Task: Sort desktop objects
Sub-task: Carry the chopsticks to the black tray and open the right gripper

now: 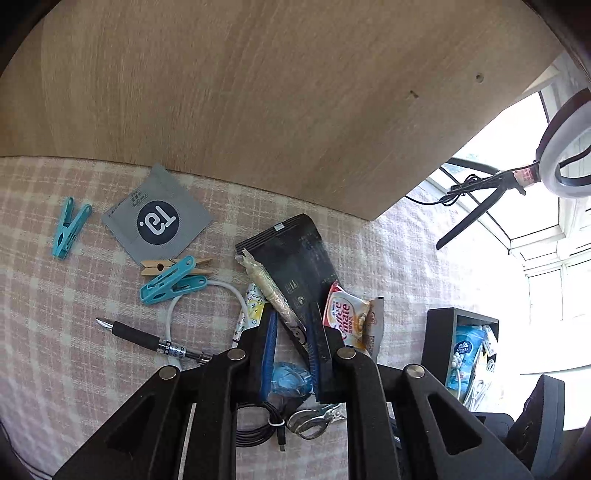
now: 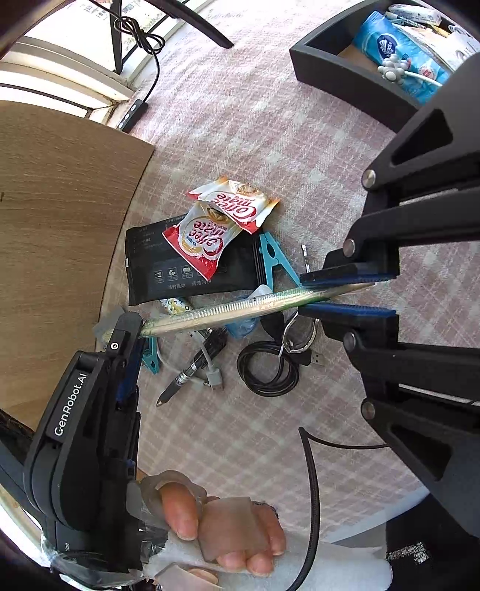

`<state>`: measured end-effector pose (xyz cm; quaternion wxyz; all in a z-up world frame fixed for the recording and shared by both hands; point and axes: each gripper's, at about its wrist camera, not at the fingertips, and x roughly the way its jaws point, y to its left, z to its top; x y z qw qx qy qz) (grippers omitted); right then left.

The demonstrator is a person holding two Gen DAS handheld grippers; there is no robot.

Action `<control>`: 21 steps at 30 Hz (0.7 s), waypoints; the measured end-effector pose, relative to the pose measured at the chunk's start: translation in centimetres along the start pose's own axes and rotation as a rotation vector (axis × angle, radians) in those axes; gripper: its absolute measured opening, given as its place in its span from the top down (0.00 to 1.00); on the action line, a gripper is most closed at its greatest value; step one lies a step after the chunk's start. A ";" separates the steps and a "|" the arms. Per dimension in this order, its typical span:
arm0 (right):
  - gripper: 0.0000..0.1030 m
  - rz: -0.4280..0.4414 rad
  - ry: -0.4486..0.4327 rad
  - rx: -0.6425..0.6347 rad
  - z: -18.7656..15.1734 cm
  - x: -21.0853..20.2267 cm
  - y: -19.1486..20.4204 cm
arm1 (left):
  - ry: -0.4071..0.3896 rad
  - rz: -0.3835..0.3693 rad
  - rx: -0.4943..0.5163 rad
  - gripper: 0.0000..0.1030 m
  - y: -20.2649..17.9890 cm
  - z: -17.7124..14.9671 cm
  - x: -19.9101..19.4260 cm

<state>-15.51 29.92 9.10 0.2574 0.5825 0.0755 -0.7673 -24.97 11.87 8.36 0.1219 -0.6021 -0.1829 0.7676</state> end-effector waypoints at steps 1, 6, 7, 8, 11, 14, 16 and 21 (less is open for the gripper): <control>0.91 -0.006 -0.011 0.011 -0.3 -0.6 -0.2 | -0.005 -0.002 0.012 0.86 -1.0 -0.1 0.0; 0.91 -0.027 -0.068 0.096 -3.6 -3.6 -0.6 | -0.006 -0.031 0.091 0.86 -6.2 -1.1 -0.4; 0.91 -0.035 -0.080 0.113 -4.5 -4.5 -1.0 | -0.002 -0.038 0.114 0.86 -7.2 -1.4 -0.6; 0.91 -0.044 -0.089 0.130 -5.3 -5.2 -1.6 | 0.004 -0.043 0.139 0.86 -8.3 -1.7 -0.6; 0.91 -0.078 -0.112 0.195 -8.0 -7.2 -3.1 | 0.026 -0.061 0.219 0.86 -12.8 -2.8 -0.1; 0.91 -0.108 -0.133 0.273 -11.5 -9.4 -5.0 | 0.052 -0.082 0.309 0.86 -17.4 -4.6 0.7; 0.91 -0.132 -0.147 0.328 -13.8 -10.6 -6.0 | 0.074 -0.099 0.370 0.86 -20.7 -5.9 1.2; 0.91 -0.199 -0.174 0.475 -20.0 -13.0 -9.3 | 0.129 -0.146 0.513 0.86 -29.7 -9.5 2.8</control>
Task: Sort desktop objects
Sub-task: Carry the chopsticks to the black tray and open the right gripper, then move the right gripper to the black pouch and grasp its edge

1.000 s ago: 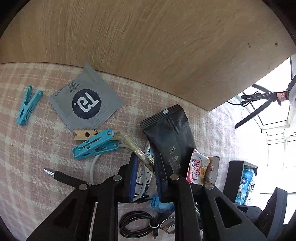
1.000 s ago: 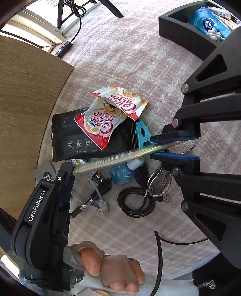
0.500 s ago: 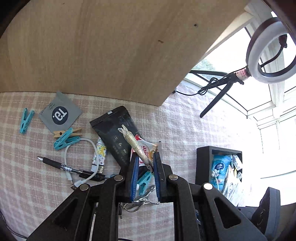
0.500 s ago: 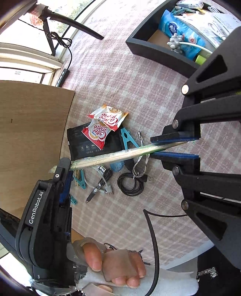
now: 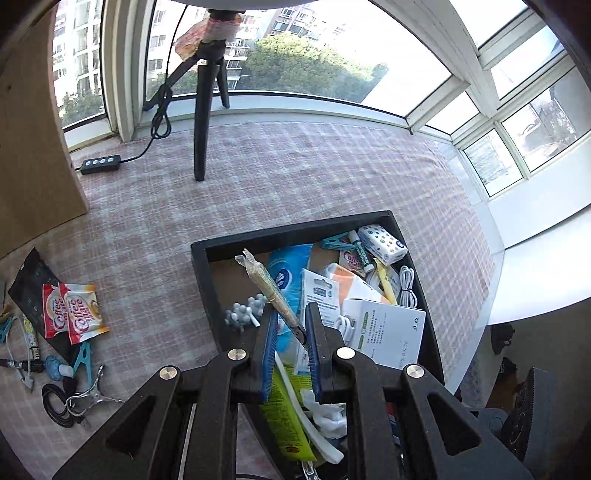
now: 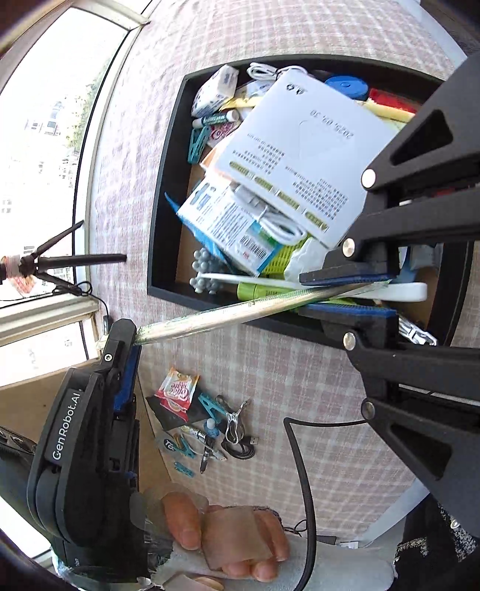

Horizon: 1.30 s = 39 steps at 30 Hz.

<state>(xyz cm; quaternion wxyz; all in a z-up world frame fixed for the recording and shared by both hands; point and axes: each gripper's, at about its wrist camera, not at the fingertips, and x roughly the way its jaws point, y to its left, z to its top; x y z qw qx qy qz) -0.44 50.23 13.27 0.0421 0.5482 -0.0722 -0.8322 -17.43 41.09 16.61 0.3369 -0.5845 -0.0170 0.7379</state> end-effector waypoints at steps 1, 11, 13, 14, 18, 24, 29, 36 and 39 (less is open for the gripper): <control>0.91 -0.017 -0.006 0.030 -0.7 -0.7 -1.2 | 0.008 -0.008 0.031 0.86 -1.9 0.2 0.7; 0.91 -0.177 -0.045 0.264 -6.2 -5.5 -10.8 | 0.067 -0.067 0.275 0.87 -17.1 0.3 5.6; 0.91 -0.201 -0.043 0.286 -6.8 -5.7 -11.6 | 0.072 -0.075 0.305 0.86 -18.6 0.0 6.1; 0.91 -0.206 -0.044 0.293 -7.0 -5.6 -12.1 | 0.072 -0.065 0.312 0.85 -19.0 0.1 6.3; 0.77 -0.217 -0.048 0.334 -7.6 -5.7 -13.4 | 0.083 -0.022 0.297 0.52 -18.9 -0.2 6.9; 0.69 -0.198 -0.091 0.349 -7.3 -6.6 -13.3 | 0.029 0.013 0.265 0.52 -15.0 -0.9 4.4; 0.69 -0.196 -0.087 0.286 -5.7 -6.0 -10.8 | -0.005 0.053 0.214 0.52 -9.1 -1.1 1.4; 0.69 -0.119 -0.083 0.184 -0.9 -3.9 -5.0 | -0.056 0.170 0.133 0.53 2.0 -2.4 -3.9; 0.68 -0.087 -0.068 0.118 2.0 -2.2 -1.3 | -0.073 0.227 0.074 0.53 7.8 -3.1 -6.4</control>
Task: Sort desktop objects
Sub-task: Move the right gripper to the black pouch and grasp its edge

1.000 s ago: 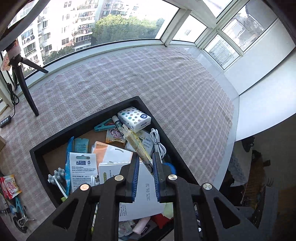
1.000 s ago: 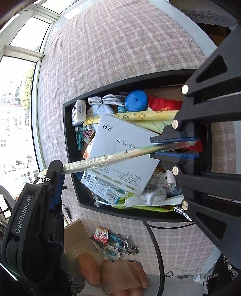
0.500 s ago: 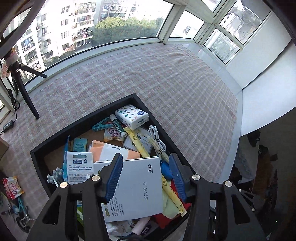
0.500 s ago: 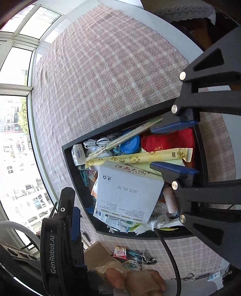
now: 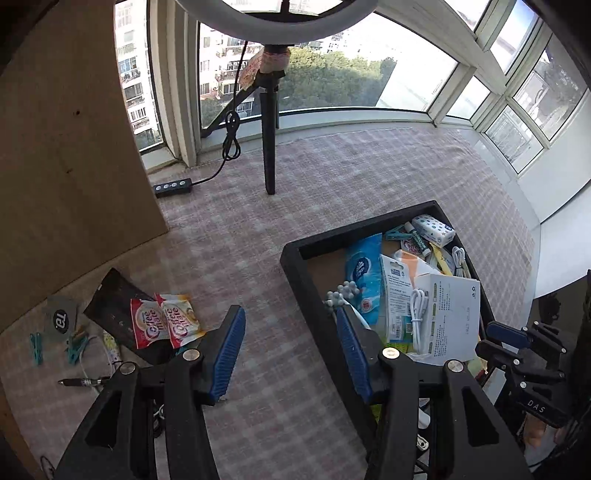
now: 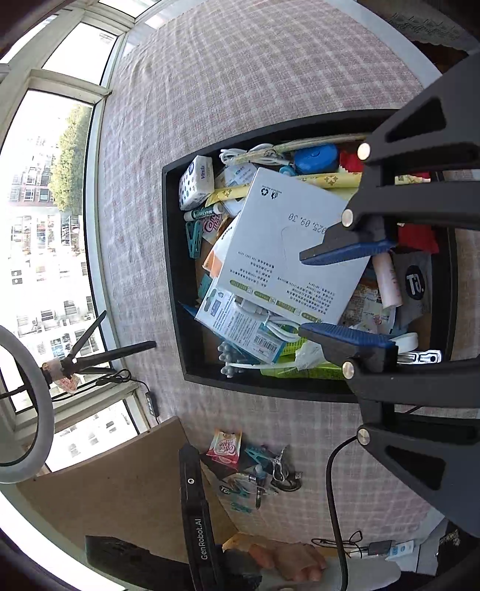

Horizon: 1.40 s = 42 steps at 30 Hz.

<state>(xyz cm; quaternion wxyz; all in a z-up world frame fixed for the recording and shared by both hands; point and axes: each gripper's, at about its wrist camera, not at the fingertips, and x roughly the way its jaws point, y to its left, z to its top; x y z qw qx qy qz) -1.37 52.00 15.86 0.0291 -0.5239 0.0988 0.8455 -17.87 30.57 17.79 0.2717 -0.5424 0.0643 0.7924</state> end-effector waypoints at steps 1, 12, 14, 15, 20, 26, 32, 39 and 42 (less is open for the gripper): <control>0.64 0.012 0.005 -0.019 0.8 0.7 1.5 | -0.003 0.026 -0.020 0.53 2.2 -0.4 -0.4; 0.56 0.139 0.079 -0.170 9.2 10.5 16.8 | 0.008 0.202 -0.396 0.54 26.6 -4.3 -1.2; 0.56 0.162 0.093 -0.178 10.6 12.5 19.0 | 0.001 0.213 -0.439 0.55 29.4 -4.6 -0.7; 0.56 0.172 0.105 -0.181 11.2 13.7 20.3 | -0.002 0.207 -0.454 0.55 30.5 -4.7 -0.3; 0.56 0.180 0.173 -0.189 13.2 19.3 24.9 | 0.013 0.171 -0.524 0.57 33.6 -5.1 2.7; 0.56 0.183 0.219 -0.110 15.0 23.7 26.4 | 0.011 0.114 -0.555 0.62 34.2 -4.9 5.5; 0.56 0.168 0.225 -0.074 15.4 26.0 27.0 | 0.011 0.115 -0.503 0.62 32.9 -4.1 7.3; 0.55 0.188 0.232 -0.058 14.8 27.3 28.1 | 0.044 0.044 -0.510 0.65 31.6 -4.3 9.5; 0.56 0.198 0.241 -0.127 13.5 26.9 29.5 | 0.025 0.080 -0.438 0.65 29.3 -5.1 9.6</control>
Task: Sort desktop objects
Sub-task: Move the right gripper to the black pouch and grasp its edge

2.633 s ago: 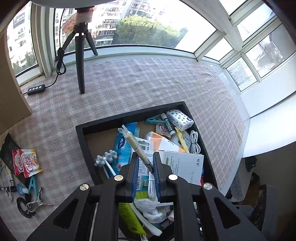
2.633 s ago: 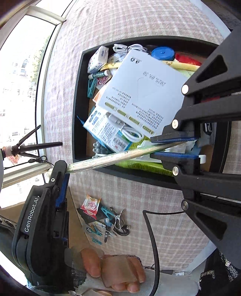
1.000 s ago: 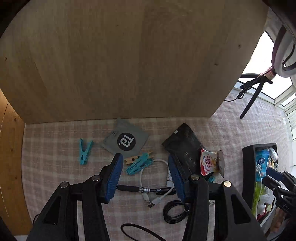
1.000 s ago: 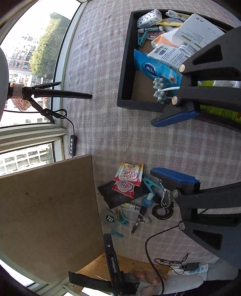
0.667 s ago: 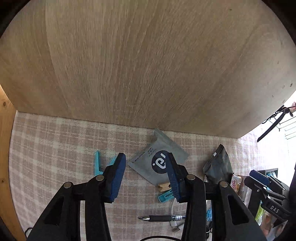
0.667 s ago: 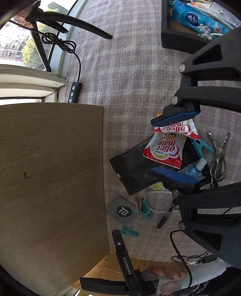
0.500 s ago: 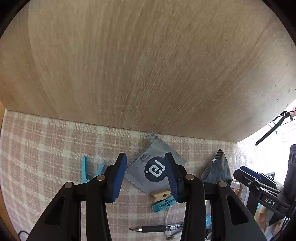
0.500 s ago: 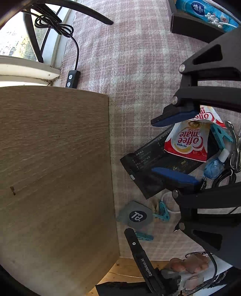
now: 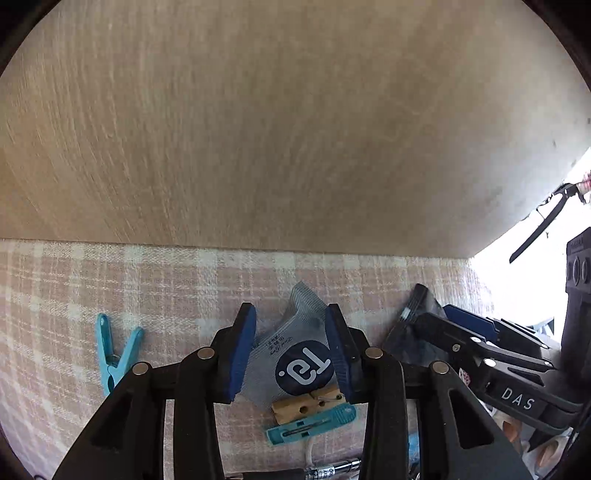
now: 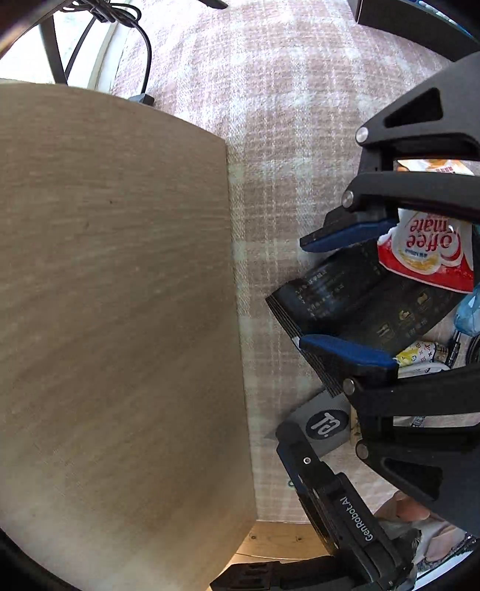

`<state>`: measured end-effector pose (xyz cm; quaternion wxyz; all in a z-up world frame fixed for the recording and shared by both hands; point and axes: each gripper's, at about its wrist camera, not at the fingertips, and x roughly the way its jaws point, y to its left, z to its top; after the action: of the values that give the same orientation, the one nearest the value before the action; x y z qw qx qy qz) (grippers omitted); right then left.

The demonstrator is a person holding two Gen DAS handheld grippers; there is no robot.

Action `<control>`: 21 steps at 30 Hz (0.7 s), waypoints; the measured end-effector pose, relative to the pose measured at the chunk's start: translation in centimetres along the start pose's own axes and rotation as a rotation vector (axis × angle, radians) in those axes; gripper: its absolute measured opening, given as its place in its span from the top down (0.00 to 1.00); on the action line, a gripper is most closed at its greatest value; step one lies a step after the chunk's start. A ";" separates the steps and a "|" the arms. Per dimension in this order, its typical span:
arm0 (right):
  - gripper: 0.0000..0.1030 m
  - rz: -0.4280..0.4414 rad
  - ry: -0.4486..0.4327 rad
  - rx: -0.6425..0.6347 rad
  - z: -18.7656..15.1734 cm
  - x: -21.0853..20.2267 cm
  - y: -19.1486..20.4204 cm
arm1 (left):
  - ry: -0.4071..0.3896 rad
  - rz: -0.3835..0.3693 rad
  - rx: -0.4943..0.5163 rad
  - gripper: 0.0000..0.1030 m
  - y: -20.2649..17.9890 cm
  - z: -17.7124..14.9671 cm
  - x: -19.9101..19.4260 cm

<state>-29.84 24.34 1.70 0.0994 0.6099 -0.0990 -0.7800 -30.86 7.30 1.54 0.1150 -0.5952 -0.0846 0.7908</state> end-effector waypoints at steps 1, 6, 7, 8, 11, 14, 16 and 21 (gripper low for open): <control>0.57 -0.007 0.005 -0.031 -0.6 0.0 0.5 | -0.004 0.002 0.014 0.65 -0.4 -0.8 0.0; 0.59 0.007 0.018 -0.100 -4.2 -0.6 1.7 | 0.004 -0.007 0.080 0.66 -2.9 -5.1 -0.3; 0.59 0.001 0.018 -0.107 -5.1 -0.8 1.8 | 0.008 -0.005 0.091 0.68 -3.3 -6.1 -0.4; 0.59 0.000 0.018 -0.106 -5.9 -1.1 1.7 | 0.012 -0.012 0.102 0.68 -3.7 -7.1 -0.6; 0.58 0.028 0.031 -0.113 -8.8 -1.8 1.2 | 0.032 -0.027 0.130 0.68 -4.5 -10.5 -1.1; 0.57 0.047 0.062 -0.157 -12.3 -2.8 0.7 | 0.032 0.011 0.189 0.68 -5.2 -14.4 -2.1; 0.56 0.035 0.075 -0.186 -14.8 -3.6 0.3 | 0.049 0.003 0.199 0.69 -5.2 -16.6 -2.6; 0.49 -0.033 0.098 -0.176 -19.0 -6.5 -3.4 | 0.069 0.028 0.164 0.70 -4.1 -20.1 -4.2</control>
<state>-9.97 28.72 2.29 0.1443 0.6378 -0.0152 -0.7564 -10.09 10.03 0.94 0.1552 -0.6116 -0.0071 0.7758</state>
